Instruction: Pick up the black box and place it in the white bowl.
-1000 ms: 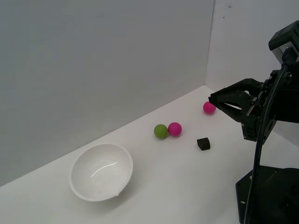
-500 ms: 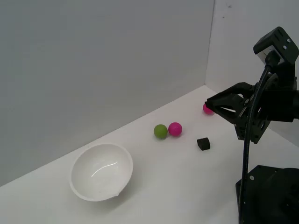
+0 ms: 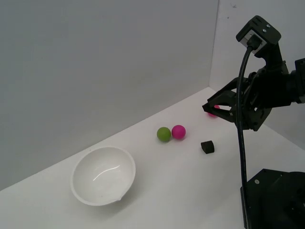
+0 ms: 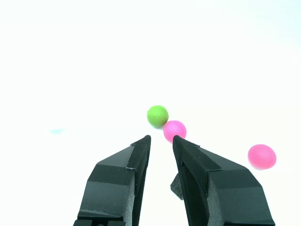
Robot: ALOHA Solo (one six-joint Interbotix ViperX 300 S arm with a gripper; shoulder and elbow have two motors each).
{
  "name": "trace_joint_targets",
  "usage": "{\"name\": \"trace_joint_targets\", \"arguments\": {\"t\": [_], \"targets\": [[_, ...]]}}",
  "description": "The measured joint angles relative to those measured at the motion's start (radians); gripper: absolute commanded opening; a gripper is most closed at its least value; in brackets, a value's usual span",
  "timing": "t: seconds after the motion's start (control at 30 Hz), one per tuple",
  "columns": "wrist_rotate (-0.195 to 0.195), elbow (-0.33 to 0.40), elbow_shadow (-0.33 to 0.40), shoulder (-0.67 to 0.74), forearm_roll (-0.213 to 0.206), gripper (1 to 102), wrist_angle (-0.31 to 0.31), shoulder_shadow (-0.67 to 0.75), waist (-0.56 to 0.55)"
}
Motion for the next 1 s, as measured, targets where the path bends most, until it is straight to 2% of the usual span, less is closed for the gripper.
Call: {"name": "trace_joint_targets", "arguments": {"t": [0.07, 0.2, 0.3, 0.4, 0.5, 0.57, 0.67, 0.73, 1.0], "targets": [[0.000, -0.014, -0.015, -0.026, 0.000, 39, 0.029, -0.026, 0.000], [-0.014, -0.041, -0.041, -0.114, 0.009, 69, 0.075, -0.114, 0.011], [-0.046, -0.055, -0.057, -0.170, 0.023, 79, 0.094, -0.169, 0.028], [-0.063, -0.061, -0.063, -0.206, 0.049, 84, 0.121, -0.207, 0.051], [-0.075, -0.061, -0.063, -0.230, 0.078, 84, 0.133, -0.232, 0.055], [-0.094, -0.061, -0.064, -0.232, 0.117, 85, 0.147, -0.233, 0.066], [-0.129, -0.061, -0.063, -0.252, 0.176, 98, 0.166, -0.255, 0.080], [-0.138, -0.061, -0.063, -0.264, 0.206, 100, 0.181, -0.267, 0.089], [-0.140, -0.063, -0.064, -0.304, 0.222, 100, 0.189, -0.307, 0.089]]}}
